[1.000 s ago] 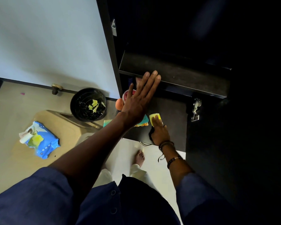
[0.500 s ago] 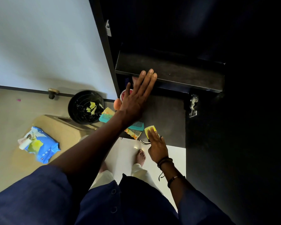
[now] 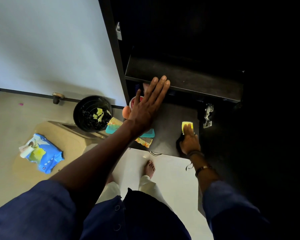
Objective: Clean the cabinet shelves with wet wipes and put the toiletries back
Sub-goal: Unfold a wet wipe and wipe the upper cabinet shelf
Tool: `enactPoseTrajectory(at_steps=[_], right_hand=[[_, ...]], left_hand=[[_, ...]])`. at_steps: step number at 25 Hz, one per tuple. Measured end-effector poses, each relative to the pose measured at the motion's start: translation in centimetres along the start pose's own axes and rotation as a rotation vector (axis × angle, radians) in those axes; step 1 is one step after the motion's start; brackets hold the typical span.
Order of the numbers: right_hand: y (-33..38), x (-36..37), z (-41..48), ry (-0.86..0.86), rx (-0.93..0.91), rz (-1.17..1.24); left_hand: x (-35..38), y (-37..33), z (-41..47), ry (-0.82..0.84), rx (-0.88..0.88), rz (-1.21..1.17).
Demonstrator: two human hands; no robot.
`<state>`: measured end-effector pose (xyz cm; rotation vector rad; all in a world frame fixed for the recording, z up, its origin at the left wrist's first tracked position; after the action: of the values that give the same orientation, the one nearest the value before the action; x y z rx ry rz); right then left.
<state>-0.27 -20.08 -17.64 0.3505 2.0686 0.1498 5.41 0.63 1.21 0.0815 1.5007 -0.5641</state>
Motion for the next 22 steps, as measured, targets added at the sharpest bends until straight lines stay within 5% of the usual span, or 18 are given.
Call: enactPoseTrajectory(at_steps=[4,9,12,16,22], right_hand=[[2.9,-3.4,7.2,0.046,0.048,0.057],[9.6,-2.8,9.3,0.136,-0.122,0.091],[5.1,-3.7,10.7,0.007,-0.046,0.024],[-1.9,-5.6,11.6,0.059,0.184,-0.062],[7.3,-0.2,6.6,0.05,-0.095,0.08]], left_hand=[[0.0,0.0,0.0,-0.012,-0.022,0.003],[-0.3,-0.3,0.0,0.038,-0.033,0.006],[0.0,0.0,0.0,0.026,-0.035,0.02],[0.2,-0.1,0.2,0.033,-0.039,0.016],[0.4,0.0,0.2,0.062,-0.036,0.019]])
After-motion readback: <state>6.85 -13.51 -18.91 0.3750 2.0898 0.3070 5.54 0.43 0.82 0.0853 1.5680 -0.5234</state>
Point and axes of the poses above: each hand's wrist, its own z-axis towards the middle knuckle, its own x-axis out of the palm, y = z × x, the point moved 7 cm from there along z, towards the middle knuckle, and after that the axes turned 1 degree about x, right-handed, at the moved point
